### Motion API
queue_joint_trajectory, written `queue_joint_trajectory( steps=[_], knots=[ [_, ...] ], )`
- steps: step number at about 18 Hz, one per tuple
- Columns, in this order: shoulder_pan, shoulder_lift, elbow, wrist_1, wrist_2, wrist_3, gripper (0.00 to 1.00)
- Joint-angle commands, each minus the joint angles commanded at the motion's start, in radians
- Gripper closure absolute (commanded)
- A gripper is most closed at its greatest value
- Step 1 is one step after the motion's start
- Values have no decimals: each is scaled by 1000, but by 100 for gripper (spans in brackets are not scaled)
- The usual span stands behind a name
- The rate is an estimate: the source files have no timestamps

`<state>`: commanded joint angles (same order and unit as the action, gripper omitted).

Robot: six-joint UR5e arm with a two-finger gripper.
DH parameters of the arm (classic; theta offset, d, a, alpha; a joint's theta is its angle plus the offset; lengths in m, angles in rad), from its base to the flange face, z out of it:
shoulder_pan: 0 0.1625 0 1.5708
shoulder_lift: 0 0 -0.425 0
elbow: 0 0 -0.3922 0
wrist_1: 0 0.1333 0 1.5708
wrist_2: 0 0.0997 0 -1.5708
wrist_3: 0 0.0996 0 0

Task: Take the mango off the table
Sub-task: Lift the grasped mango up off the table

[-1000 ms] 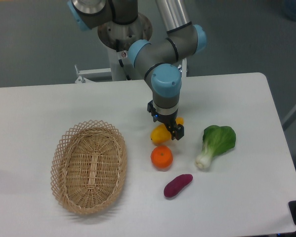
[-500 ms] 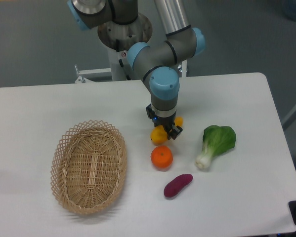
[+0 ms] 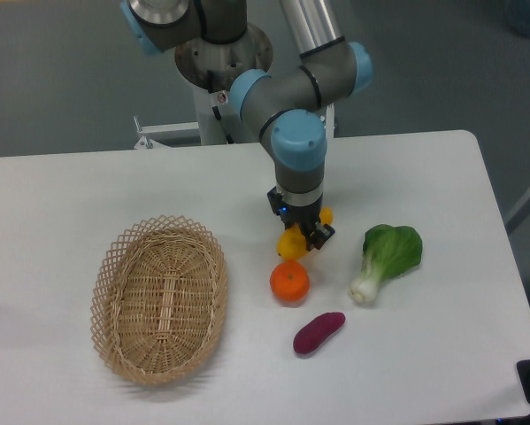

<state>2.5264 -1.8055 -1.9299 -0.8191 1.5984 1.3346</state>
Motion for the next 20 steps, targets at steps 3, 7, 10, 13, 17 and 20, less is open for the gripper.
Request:
queue_joint_trajectory(
  steps=[3,7,10,13,17,20],
  knots=[
    [17,25,60,-23,-76,-9,48],
    [61,25,143,-23,-241,-90,48],
    [69,25,195,-22,-278,-147,48],
    [74,23,250,-23,-302,-189,48],
    [80,11,285,-23,-325,-206,48],
    [80,11,279,-23,-327,-206,48]
  ],
)
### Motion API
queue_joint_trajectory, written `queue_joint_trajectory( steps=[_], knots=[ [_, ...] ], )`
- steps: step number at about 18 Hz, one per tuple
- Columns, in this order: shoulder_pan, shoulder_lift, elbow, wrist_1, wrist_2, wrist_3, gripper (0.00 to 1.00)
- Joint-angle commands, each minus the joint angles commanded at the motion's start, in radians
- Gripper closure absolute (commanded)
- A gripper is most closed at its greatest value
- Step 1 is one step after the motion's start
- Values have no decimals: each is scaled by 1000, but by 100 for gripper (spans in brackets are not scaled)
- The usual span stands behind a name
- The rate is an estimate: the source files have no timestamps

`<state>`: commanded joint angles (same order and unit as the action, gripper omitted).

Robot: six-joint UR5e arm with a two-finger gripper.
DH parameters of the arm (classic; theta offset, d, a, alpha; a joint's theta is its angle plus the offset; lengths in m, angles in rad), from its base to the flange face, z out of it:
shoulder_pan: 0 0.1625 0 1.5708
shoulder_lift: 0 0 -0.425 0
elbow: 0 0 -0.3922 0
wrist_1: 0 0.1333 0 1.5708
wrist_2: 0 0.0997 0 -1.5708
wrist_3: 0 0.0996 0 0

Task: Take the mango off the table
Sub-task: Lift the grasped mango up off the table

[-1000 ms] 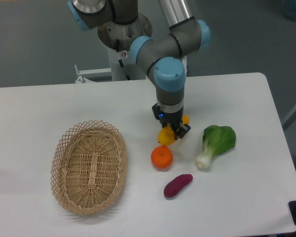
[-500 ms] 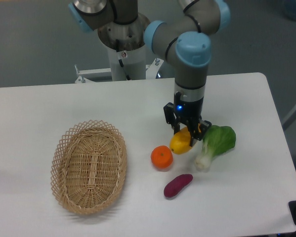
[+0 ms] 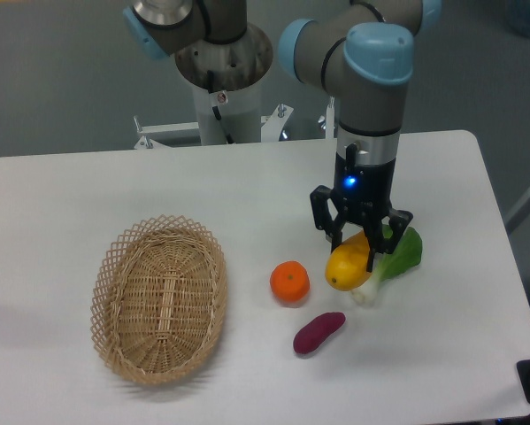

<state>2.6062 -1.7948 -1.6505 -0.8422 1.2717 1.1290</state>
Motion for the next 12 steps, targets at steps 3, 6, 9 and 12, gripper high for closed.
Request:
queue_joint_trajectory(
  steps=[3,6,9,12],
  knots=[
    [3,0,0,0,0,2,48],
    [5,2,0,0,0,2,48],
    [9,5,-11,0,0,2,48],
    [9,6,-11,0,-2,3,48]
  ],
)
